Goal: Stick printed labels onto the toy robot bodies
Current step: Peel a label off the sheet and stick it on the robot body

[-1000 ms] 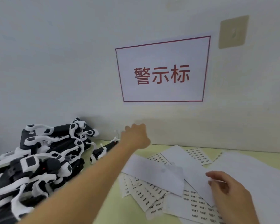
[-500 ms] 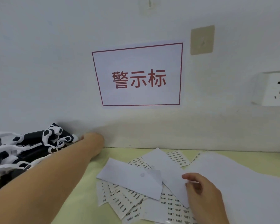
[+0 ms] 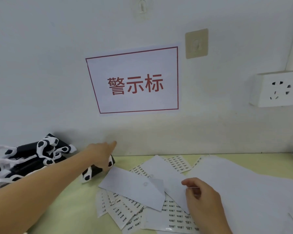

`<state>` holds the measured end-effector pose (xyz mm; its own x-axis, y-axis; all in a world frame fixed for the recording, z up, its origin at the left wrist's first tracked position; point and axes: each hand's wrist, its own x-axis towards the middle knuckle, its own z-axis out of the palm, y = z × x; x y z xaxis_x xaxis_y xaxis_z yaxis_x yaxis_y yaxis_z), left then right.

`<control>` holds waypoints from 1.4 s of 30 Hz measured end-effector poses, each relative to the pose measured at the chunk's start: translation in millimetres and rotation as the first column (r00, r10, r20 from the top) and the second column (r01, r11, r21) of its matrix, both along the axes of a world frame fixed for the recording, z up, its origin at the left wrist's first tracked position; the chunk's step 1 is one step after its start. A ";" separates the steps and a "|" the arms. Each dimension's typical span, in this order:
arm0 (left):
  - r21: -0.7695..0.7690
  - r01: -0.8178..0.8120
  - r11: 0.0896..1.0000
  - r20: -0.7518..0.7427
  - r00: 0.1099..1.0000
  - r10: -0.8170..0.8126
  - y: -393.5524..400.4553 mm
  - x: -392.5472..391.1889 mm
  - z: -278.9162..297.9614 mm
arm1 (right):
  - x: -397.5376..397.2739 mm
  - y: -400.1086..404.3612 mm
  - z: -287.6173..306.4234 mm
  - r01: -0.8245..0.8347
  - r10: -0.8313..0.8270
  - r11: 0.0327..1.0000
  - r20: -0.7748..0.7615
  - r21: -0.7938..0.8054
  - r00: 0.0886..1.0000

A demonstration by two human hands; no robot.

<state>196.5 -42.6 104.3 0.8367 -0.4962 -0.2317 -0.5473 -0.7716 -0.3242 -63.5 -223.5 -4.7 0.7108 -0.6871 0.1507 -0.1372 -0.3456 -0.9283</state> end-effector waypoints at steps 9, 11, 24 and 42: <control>-0.693 -0.124 0.710 -0.063 0.992 0.112 -26.4 -25.9 31.9 | -0.4 0.6 1.4 -0.007 0.007 1.000 -0.018 -0.003 1.000; -0.846 -0.210 0.490 -0.164 0.977 0.136 -32.5 -37.1 33.8 | 0.0 0.5 1.6 0.000 0.000 1.000 -0.020 0.002 1.000; -0.459 -0.557 -0.692 -0.560 0.786 -0.262 -65.4 -147.1 -82.5 | -1.6 -1.2 4.5 0.028 -0.031 0.997 0.044 0.067 0.999; -0.741 -0.672 0.014 -0.611 0.664 -0.431 -93.7 -204.1 -58.3 | -3.8 7.1 15.7 -0.114 0.077 0.982 0.226 0.154 0.971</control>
<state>-7.7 -136.3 46.0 0.8130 -0.5770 -0.0786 0.0483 -0.0677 0.9965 -67.2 -216.4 10.9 0.7366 -0.6460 0.2004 0.1013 -0.1876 -0.9770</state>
